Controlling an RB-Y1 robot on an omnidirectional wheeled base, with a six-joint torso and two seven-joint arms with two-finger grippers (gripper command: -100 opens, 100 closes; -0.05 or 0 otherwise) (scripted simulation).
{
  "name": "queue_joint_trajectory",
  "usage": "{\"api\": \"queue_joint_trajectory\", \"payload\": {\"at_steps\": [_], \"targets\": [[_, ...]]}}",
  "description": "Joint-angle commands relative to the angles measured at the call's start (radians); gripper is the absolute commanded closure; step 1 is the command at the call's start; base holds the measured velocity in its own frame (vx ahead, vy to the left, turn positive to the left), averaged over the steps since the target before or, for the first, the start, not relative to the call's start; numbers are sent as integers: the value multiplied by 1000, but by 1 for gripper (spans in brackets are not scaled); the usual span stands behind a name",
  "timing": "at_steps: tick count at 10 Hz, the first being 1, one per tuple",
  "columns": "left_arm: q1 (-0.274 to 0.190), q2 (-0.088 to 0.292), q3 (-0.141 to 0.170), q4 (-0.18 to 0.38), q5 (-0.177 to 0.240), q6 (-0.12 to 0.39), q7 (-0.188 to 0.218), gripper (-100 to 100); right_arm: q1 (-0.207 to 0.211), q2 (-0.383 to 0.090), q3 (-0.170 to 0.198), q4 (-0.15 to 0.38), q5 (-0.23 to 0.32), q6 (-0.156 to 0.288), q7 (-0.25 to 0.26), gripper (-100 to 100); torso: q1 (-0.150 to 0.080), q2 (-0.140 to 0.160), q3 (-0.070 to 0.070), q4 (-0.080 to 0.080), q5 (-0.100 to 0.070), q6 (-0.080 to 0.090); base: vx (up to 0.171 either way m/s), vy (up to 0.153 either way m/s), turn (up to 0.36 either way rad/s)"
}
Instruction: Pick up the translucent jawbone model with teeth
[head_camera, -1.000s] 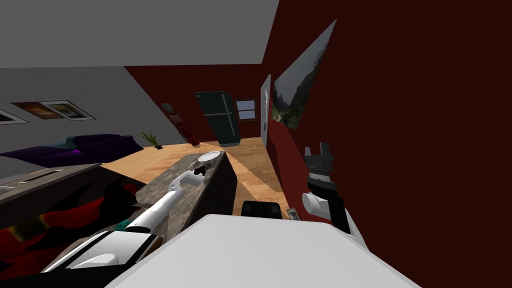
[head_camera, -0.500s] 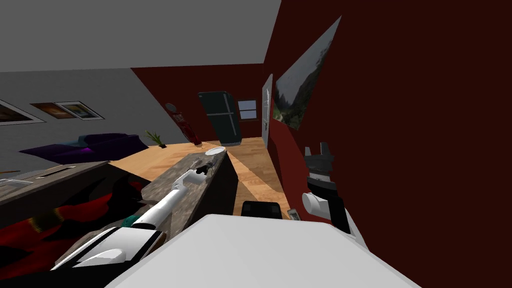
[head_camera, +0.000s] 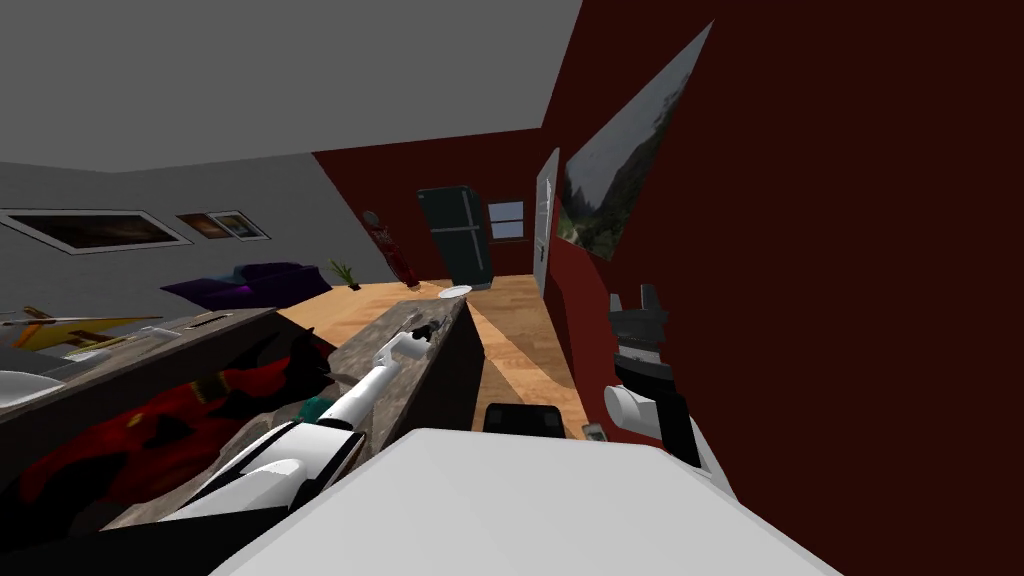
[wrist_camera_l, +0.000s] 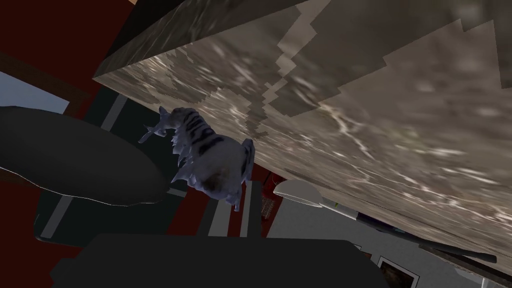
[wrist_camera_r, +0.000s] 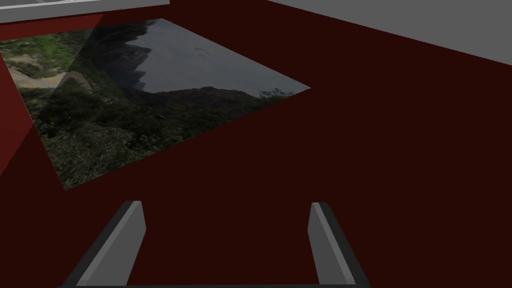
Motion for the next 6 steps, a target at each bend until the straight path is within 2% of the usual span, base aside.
{"api": "queue_joint_trajectory", "payload": {"at_steps": [1,2,3,4,5,6], "targets": [[-50,-50,-26,50,-25,2,-17,100,0,0,0,0,0,0,0,0,0,0,0,0,0,0,-27,40,237],[-82,-55,-26,61,-25,2,-17,100,0,0,0,0,0,0,0,0,1,0,-1,-2,2,-2,-32,36,121],[-118,-100,-48,106,-45,5,-32,100,0,0,0,0,0,0,0,0,2,0,-2,-3,3,-1,-36,53,212],[-175,-129,-70,152,-65,8,-47,100,0,0,0,0,0,0,0,0,5,-1,-3,-6,5,-3,-46,64,403],[-213,-146,-70,152,-65,8,-47,100,0,0,0,0,0,0,0,0,8,-1,-4,-7,6,-6,-38,40,153],[-252,-183,-92,197,-86,11,-62,100,0,0,0,0,0,0,0,0,7,-1,-4,-6,6,-3,-37,49,217]]}}
